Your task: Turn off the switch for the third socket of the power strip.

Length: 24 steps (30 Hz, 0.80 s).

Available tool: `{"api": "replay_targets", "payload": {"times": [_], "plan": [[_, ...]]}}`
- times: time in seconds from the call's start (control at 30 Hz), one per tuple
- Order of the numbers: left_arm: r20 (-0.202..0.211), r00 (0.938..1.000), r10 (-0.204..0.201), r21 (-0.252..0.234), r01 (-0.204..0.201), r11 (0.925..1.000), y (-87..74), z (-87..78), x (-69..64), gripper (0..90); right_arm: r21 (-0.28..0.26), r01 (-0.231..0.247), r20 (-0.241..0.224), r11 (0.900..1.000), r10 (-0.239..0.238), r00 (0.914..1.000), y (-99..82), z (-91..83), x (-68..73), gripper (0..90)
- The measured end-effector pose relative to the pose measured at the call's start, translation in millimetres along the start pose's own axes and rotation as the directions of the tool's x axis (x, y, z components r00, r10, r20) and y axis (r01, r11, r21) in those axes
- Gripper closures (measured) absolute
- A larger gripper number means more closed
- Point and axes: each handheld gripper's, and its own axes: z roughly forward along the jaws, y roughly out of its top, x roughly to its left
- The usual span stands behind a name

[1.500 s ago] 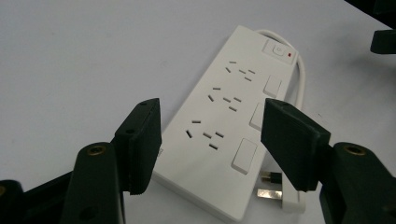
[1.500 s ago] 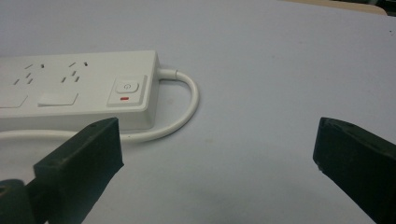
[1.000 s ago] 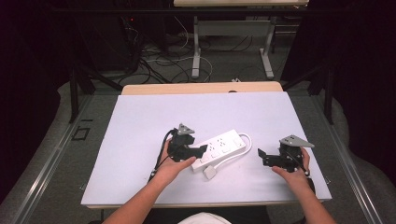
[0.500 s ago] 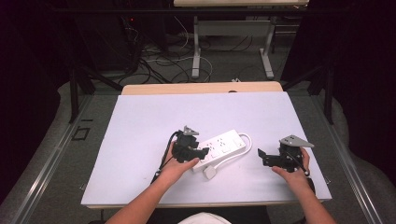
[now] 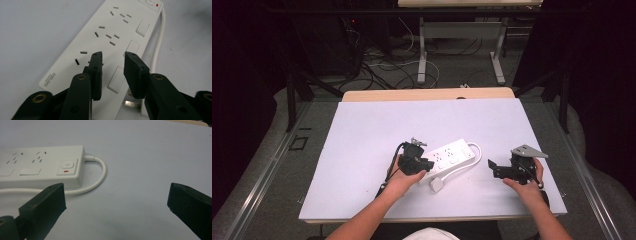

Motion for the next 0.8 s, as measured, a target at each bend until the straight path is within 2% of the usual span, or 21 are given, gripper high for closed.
{"api": "replay_targets", "payload": {"times": [0.1,0.13,0.27,0.3,0.33,0.37,0.43,0.63,0.7,0.77,0.8], "plan": [[0.000,1.0000,-0.009,0.019,0.009,0.9998,-0.3,0.4,0.1,73.3,0.003,-0.004,0.000,1.0000,0.004,1.0000,-0.1,0.1,0.5,1.3],[0.008,0.9997,-0.024,0.024,0.024,0.9994,-0.5,0.8,-0.2,74.3,0.003,-0.004,0.000,1.0000,0.004,1.0000,-0.1,0.1,0.6,1.3],[0.017,0.9994,-0.032,0.056,0.031,0.9980,-0.5,1.4,0.0,76.3,0.003,-0.005,0.000,1.0000,0.005,1.0000,-0.1,0.1,0.6,1.4],[0.016,0.9989,-0.045,0.052,0.044,0.9977,-1.0,2.7,-0.8,76.9,0.003,-0.006,0.000,1.0000,0.006,1.0000,-0.1,0.1,0.6,1.4],[0.014,0.9992,-0.037,0.058,0.036,0.9977,-0.9,3.0,-0.1,77.6,0.003,-0.006,-0.001,1.0000,0.006,1.0000,-0.2,0.1,0.6,1.4],[0.011,0.9986,-0.052,0.060,0.051,0.9969,-1.2,3.4,-0.9,77.6,0.003,-0.006,-0.001,1.0000,0.006,1.0000,-0.2,0.1,0.6,1.4],[0.009,0.9988,-0.048,0.070,0.047,0.9965,-0.9,3.5,0.2,78.8,0.003,-0.005,0.000,1.0000,0.005,1.0000,-0.1,0.2,0.9,1.4],[-0.005,0.9975,-0.071,0.080,0.071,0.9943,-1.6,3.5,0.2,79.8,0.004,-0.007,0.000,1.0000,0.007,1.0000,-0.3,0.2,0.7,1.5],[-0.008,0.9982,-0.060,0.081,0.060,0.9949,-2.2,3.5,0.5,80.1,0.002,-0.009,-0.002,1.0000,0.009,1.0000,-0.4,0.8,0.8,1.5],[-0.007,0.9977,-0.068,0.082,0.068,0.9943,-2.6,3.8,-0.2,80.4,0.003,-0.008,0.000,1.0000,0.008,1.0000,-0.4,0.6,0.9,1.5],[-0.006,0.9986,-0.052,0.091,0.052,0.9945,-2.4,3.5,1.1,81.3,0.005,-0.007,0.001,1.0000,0.007,1.0000,-0.3,0.3,1.0,1.5]]}}
